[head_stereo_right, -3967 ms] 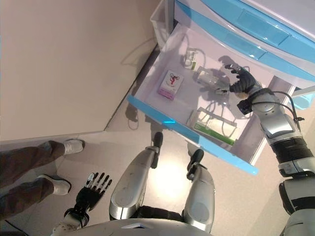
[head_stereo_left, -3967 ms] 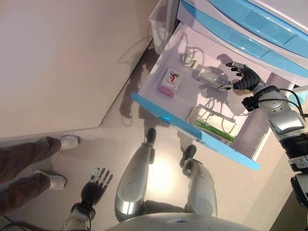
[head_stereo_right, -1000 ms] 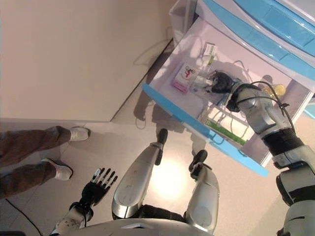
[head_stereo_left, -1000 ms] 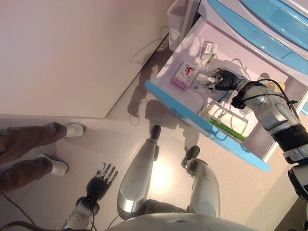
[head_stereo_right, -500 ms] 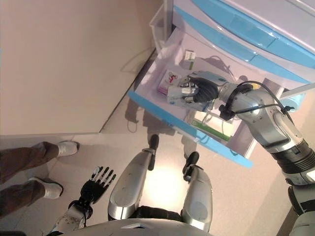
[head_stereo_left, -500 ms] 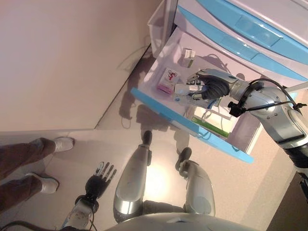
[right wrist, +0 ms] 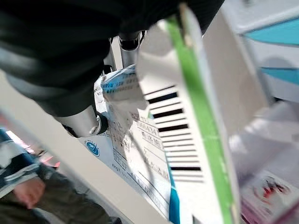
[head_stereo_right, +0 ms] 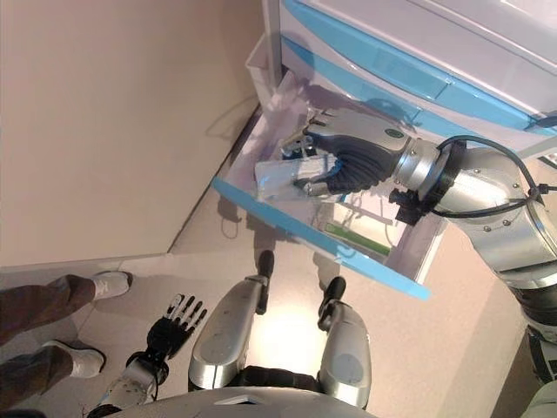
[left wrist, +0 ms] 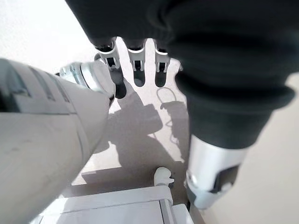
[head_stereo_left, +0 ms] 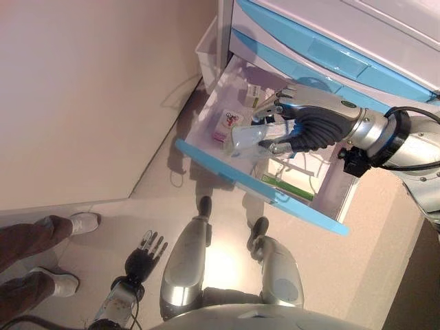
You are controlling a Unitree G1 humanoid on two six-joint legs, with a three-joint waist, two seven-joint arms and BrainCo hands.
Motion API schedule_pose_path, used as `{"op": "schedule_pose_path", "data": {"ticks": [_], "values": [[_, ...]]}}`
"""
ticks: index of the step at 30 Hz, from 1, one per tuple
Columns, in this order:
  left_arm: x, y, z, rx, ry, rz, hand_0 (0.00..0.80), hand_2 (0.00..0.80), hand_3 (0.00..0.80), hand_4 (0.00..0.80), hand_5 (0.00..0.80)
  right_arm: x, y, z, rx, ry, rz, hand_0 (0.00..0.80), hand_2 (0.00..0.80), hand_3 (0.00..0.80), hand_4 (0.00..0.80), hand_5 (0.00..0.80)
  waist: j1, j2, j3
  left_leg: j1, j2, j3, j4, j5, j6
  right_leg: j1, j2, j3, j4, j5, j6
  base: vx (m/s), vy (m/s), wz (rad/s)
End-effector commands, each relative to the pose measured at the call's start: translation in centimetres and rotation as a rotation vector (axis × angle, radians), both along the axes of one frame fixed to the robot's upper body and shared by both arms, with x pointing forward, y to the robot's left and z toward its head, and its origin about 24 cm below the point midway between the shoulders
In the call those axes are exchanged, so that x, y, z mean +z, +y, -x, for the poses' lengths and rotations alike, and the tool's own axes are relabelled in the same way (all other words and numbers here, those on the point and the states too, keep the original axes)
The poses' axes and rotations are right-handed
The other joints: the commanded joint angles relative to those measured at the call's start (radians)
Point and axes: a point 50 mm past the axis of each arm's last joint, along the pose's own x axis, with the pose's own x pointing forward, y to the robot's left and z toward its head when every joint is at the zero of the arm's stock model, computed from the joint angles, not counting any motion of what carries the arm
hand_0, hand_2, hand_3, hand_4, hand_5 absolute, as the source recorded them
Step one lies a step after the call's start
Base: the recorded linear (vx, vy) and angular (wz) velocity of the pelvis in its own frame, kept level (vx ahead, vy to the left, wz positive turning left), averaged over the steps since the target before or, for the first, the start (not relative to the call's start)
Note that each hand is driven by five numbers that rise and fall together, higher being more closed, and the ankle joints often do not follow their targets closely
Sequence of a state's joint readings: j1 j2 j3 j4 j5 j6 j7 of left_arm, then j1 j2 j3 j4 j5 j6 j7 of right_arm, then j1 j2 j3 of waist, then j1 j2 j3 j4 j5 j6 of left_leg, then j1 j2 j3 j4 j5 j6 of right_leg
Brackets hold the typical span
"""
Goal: Open the drawer and pick up the medicine
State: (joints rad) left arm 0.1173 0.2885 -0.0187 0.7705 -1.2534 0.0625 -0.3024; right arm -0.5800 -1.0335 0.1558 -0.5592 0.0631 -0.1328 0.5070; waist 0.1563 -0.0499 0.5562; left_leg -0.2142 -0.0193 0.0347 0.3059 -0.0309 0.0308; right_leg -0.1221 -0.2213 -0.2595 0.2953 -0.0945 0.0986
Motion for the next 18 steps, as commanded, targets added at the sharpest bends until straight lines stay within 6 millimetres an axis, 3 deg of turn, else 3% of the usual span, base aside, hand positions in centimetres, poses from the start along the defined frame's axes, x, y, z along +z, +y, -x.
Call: {"op": "schedule_pose_path", "data": {"ticks": [1, 18], "values": [[-1.5, 0.6, 4.0, 0.022, 0.125, -0.041, 0.000, 0.000, 0.000, 0.000, 0.000, 0.6, 0.9, 2.4, 0.178, -0.019, -0.026, 0.800, 0.800, 0.800, 0.800, 0.800, 0.001, -0.001, -0.180, 0.090, 0.014, 0.001, -0.119, -0.021, -0.010, 0.013, 0.020, 0.028, 0.037, 0.029, 0.010, 0.044, -0.008, -0.04], [-2.6, 0.4, 5.9, 0.043, 0.222, -0.042, 0.000, 0.000, 0.000, 0.000, 0.000, 1.8, 0.3, 4.5, 0.303, 0.002, -0.152, 0.800, 0.800, 0.800, 0.800, 0.800, -0.021, -0.032, -0.314, 0.172, 0.030, 0.011, -0.191, -0.013, -0.023, 0.076, 0.023, 0.028, -0.005, 0.055, 0.025, 0.048, -0.009, -0.05]]}}
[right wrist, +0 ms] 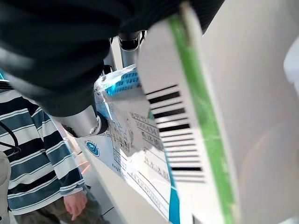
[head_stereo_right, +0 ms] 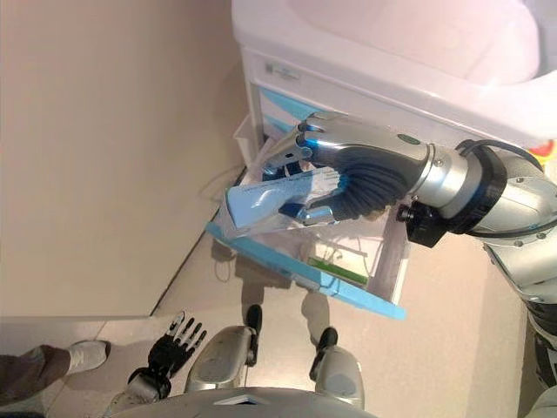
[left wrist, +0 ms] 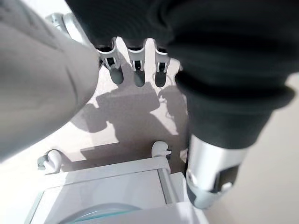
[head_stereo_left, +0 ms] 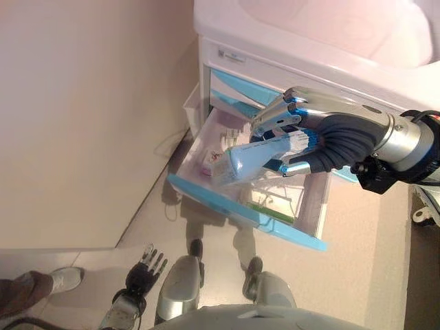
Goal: Open the drawer and pick up the medicine
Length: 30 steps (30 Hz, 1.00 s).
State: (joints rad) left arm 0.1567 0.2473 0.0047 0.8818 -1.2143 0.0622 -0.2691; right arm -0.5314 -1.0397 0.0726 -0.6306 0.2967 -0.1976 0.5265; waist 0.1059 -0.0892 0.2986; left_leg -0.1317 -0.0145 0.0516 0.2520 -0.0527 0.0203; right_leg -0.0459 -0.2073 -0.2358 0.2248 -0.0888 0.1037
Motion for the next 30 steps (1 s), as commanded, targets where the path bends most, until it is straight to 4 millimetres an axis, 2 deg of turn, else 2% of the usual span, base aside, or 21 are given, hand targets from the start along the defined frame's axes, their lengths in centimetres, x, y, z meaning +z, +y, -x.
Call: {"op": "schedule_pose_path", "data": {"ticks": [1, 9, 16, 20, 24, 30], "values": [[-0.4, 0.8, 2.3, -0.010, 0.058, -0.043, 0.000, 0.000, 0.000, 0.000, 0.000, 1.0, 0.1, 1.7, 0.082, -0.048, -0.093, 0.800, 0.800, 0.800, 0.800, 0.800, 0.029, 0.008, -0.066, 0.093, 0.024, -0.008, -0.138, 0.009, -0.014, 0.003, 0.009, 0.002, 0.065, 0.049, 0.020, 0.056, -0.012, -0.01], [-0.6, 0.8, 2.5, -0.022, 0.091, -0.044, 0.000, 0.000, 0.000, 0.000, 0.000, 1.7, -1.4, -1.2, -0.088, -0.004, -0.270, 0.800, 0.800, 0.800, 0.800, 0.800, 0.034, 0.009, -0.093, 0.113, 0.017, -0.024, -0.135, 0.002, -0.014, 0.029, 0.005, -0.009, 0.059, 0.043, 0.015, 0.054, -0.016, 0.00], [-0.7, 1.3, 2.9, -0.056, 0.123, -0.054, 0.000, 0.000, 0.000, 0.000, 0.000, 2.8, -3.8, -5.5, -0.215, 0.154, -0.523, 0.800, 0.800, 0.800, 0.800, 0.800, 0.057, 0.014, -0.111, 0.128, 0.007, -0.050, -0.130, -0.005, -0.011, 0.059, -0.004, -0.025, 0.044, 0.041, 0.013, 0.050, 0.000, 0.03], [-0.7, 1.4, 3.0, -0.085, 0.142, -0.060, 0.000, 0.000, 0.000, 0.000, 0.000, 3.2, -5.3, -8.0, -0.303, 0.181, -0.666, 0.800, 0.800, 0.800, 0.800, 0.800, 0.077, 0.017, -0.117, 0.133, 0.000, -0.063, -0.129, -0.005, -0.009, 0.075, -0.009, -0.039, 0.035, 0.041, 0.013, 0.031, 0.013, 0.10], [-0.7, 1.5, 3.3, -0.098, 0.154, -0.062, 0.000, 0.000, 0.000, 0.000, 0.000, 3.6, -7.1, -9.9, -0.466, 0.106, -0.726, 0.800, 0.800, 0.800, 0.800, 0.800, 0.091, 0.020, -0.126, 0.140, -0.004, -0.069, -0.136, -0.002, -0.006, 0.084, -0.015, -0.050, 0.032, 0.048, 0.017, 0.025, 0.032, 0.10], [-0.6, 2.2, 3.5, -0.095, 0.164, -0.072, 0.000, 0.000, 0.000, 0.000, 0.000, 5.1, -10.4, -12.0, -0.748, -0.037, -0.703, 0.800, 0.800, 0.800, 0.800, 0.800, 0.105, 0.019, -0.136, 0.147, -0.008, -0.077, -0.143, 0.002, -0.002, 0.091, -0.019, -0.051, 0.030, 0.055, 0.023, 0.019, 0.021, 0.06]]}}
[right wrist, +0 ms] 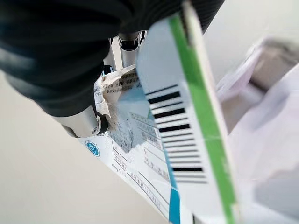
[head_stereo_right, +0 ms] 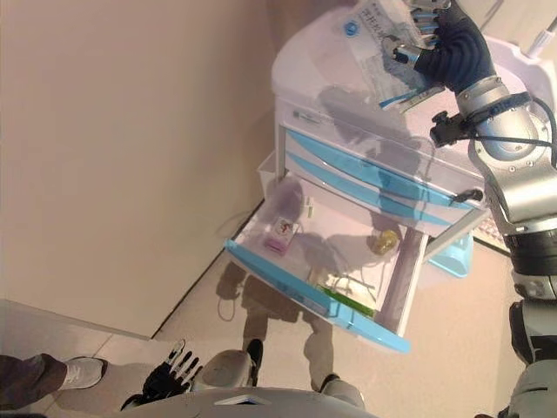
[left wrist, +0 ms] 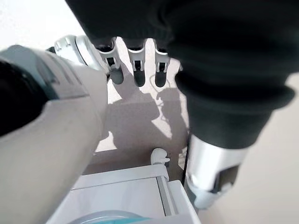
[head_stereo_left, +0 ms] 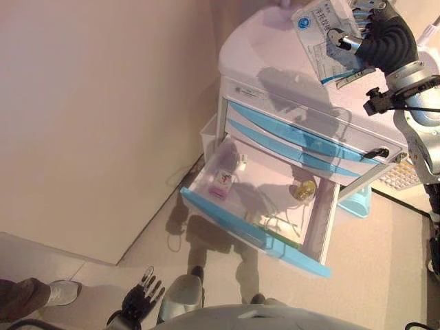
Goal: Open the drawer and pick up the medicine
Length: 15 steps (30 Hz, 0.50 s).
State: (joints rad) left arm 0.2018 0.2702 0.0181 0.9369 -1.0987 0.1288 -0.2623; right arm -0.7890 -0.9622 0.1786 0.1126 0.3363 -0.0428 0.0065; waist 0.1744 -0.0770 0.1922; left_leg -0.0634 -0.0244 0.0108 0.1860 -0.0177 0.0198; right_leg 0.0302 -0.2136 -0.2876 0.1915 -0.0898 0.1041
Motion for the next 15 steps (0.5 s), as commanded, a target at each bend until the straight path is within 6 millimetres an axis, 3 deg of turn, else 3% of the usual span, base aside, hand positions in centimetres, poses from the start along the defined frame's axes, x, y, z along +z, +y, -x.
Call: {"op": "schedule_pose_path", "data": {"ticks": [1, 8, 15], "values": [[0.5, 1.6, 0.2, -0.014, 0.005, -0.047, 0.000, 0.000, 0.000, 0.000, 0.000, 3.9, -0.9, 0.2, -0.132, -0.143, 0.062, 0.800, 0.800, 0.800, 0.800, 0.800, 0.039, 0.007, -0.031, 0.079, 0.001, -0.037, -0.078, -0.033, 0.000, 0.014, -0.014, 0.001, 0.063, 0.057, 0.023, 0.000, 0.000, 0.00], [0.8, 2.5, -0.1, 0.005, 0.009, -0.065, 0.000, 0.000, 0.000, 0.000, 0.000, 5.5, -3.6, -1.2, -0.358, -0.108, 0.120, 0.800, 0.800, 0.800, 0.800, 0.800, 0.054, 0.005, -0.035, 0.080, -0.003, -0.044, -0.078, -0.033, 0.004, 0.021, -0.018, 0.003, 0.059, 0.066, 0.024, 0.000, 0.000, 0.00], [1.1, 3.1, -0.5, 0.015, 0.012, -0.073, 0.000, 0.000, 0.000, 0.000, 0.000, 5.4, -7.4, -1.9, -0.615, -0.002, 0.214, 0.800, 0.800, 0.800, 0.800, 0.800, 0.062, 0.004, -0.039, 0.080, -0.005, -0.052, -0.082, -0.032, 0.007, 0.024, -0.018, 0.006, 0.051, 0.070, 0.023, -0.008, -0.018, 0.02]]}}
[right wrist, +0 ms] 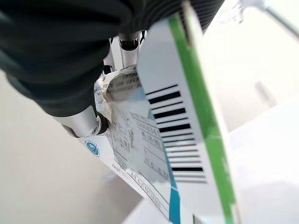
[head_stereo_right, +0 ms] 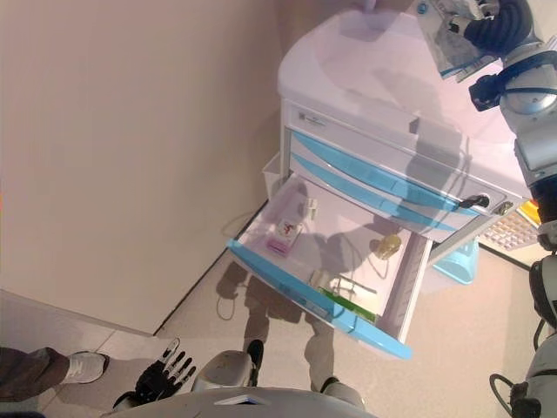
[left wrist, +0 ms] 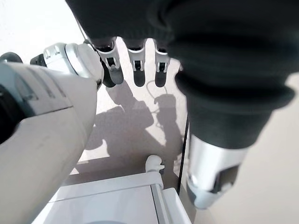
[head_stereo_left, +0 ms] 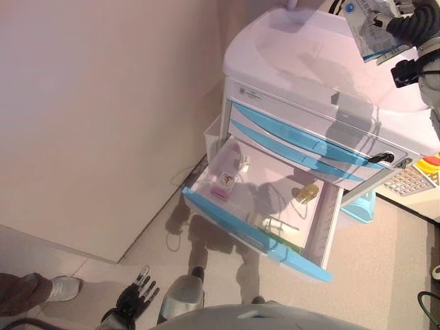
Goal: Open the drawer and pick up the medicine
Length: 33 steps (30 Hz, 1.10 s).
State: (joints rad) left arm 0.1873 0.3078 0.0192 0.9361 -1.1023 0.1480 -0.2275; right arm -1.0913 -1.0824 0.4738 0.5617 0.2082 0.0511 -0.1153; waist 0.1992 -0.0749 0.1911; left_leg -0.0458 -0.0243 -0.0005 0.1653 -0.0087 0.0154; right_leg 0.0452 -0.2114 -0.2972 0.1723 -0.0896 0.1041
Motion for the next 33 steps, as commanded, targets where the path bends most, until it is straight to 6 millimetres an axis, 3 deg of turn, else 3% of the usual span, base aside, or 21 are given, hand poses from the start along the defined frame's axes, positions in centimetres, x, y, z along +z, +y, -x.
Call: {"op": "schedule_pose_path", "data": {"ticks": [1, 12, 26, 33], "values": [[0.7, 1.8, -0.1, 0.016, -0.013, -0.037, 0.000, 0.000, 0.000, 0.000, 0.000, 3.7, -1.5, 1.2, -0.147, -0.065, 0.143, 0.800, 0.800, 0.800, 0.800, 0.800, 0.037, 0.001, -0.039, 0.063, -0.005, -0.040, -0.062, -0.042, 0.011, 0.009, -0.020, 0.017, 0.069, 0.073, 0.024, -0.016, -0.039, 0.00], [1.1, 2.2, -0.8, 0.018, -0.013, -0.052, 0.000, 0.000, 0.000, 0.000, 0.000, 0.7, -4.6, 0.8, -0.330, 0.250, 0.500, 0.800, 0.800, 0.800, 0.800, 0.800, 0.041, -0.006, -0.052, 0.060, -0.002, -0.032, -0.079, -0.033, 0.013, 0.002, -0.024, 0.020, 0.053, 0.094, 0.032, -0.015, -0.038, -0.03], [1.3, 2.5, -1.3, -0.007, -0.021, -0.056, 0.000, 0.000, 0.000, 0.000, 0.000, -3.8, -5.3, -0.1, -0.277, 0.360, 0.562, 0.800, 0.800, 0.800, 0.800, 0.800, 0.069, 0.006, -0.050, 0.067, -0.010, -0.052, -0.084, -0.035, 0.018, 0.011, -0.033, -0.001, 0.050, 0.095, 0.030, -0.002, -0.005, 0.02], [1.1, 2.6, -0.8, -0.028, -0.004, -0.060, 0.000, 0.000, 0.000, 0.000, 0.000, -5.0, -5.1, -0.5, -0.242, 0.399, 0.539, 0.800, 0.800, 0.800, 0.800, 0.800, 0.081, 0.013, -0.042, 0.068, -0.010, -0.064, -0.085, -0.033, 0.016, 0.014, -0.037, -0.011, 0.049, 0.086, 0.029, 0.000, 0.000, 0.00]]}}
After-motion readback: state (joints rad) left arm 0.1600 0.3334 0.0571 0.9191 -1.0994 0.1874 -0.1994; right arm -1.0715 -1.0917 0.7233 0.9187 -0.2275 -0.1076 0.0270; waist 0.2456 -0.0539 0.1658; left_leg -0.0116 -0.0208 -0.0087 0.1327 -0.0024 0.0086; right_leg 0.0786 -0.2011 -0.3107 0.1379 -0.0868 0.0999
